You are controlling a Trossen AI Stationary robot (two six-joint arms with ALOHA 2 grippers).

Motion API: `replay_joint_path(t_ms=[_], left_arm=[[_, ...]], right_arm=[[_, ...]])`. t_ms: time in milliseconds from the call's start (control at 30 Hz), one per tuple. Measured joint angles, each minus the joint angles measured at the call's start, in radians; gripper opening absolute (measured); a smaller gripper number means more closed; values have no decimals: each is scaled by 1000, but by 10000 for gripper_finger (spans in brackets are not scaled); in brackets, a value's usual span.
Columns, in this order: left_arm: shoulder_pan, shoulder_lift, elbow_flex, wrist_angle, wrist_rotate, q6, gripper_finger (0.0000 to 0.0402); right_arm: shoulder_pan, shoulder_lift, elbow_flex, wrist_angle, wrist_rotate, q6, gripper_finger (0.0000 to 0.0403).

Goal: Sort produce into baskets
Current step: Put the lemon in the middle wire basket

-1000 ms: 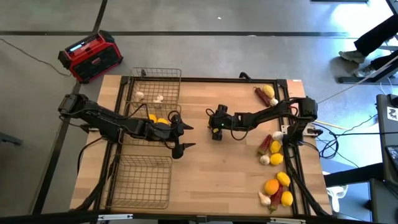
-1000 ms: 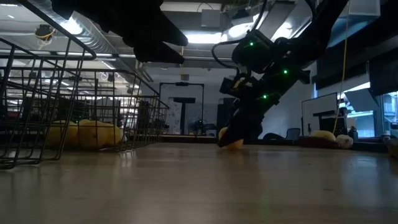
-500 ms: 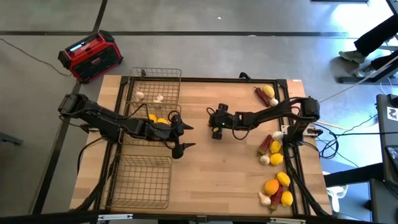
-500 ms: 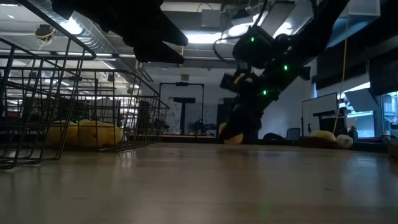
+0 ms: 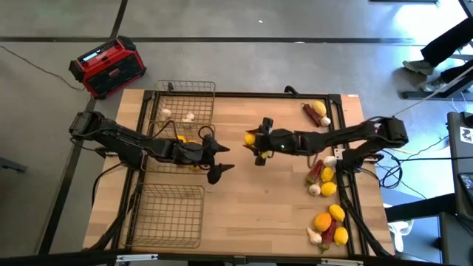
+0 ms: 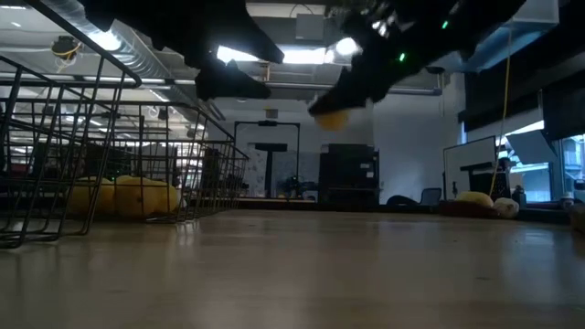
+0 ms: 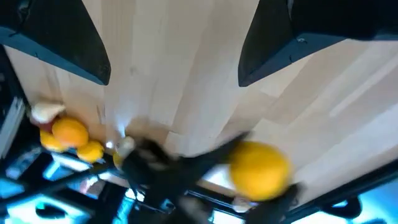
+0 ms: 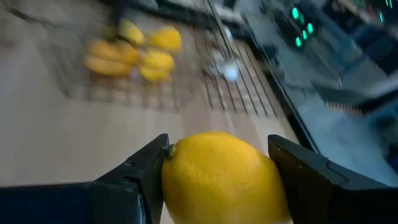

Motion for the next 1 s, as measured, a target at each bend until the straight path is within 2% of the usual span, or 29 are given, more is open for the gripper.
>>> replay_joint_path(t_ms=[67, 233, 433, 867, 1000], left_arm=[[14, 0, 0, 19, 0, -40, 347], [37, 0, 0, 102, 4, -111, 347], [43, 0, 0, 196, 46, -139, 347], [67, 59, 0, 333, 36, -147, 347], [69, 81, 0, 420, 41, -148, 347]], right_arm=[[39, -15, 0, 18, 8, -46, 234], [138, -16, 0, 106, 120, -197, 235], [194, -16, 0, 192, 207, -335, 235], [209, -16, 0, 273, 112, -361, 236], [208, -16, 0, 282, 111, -362, 236]])
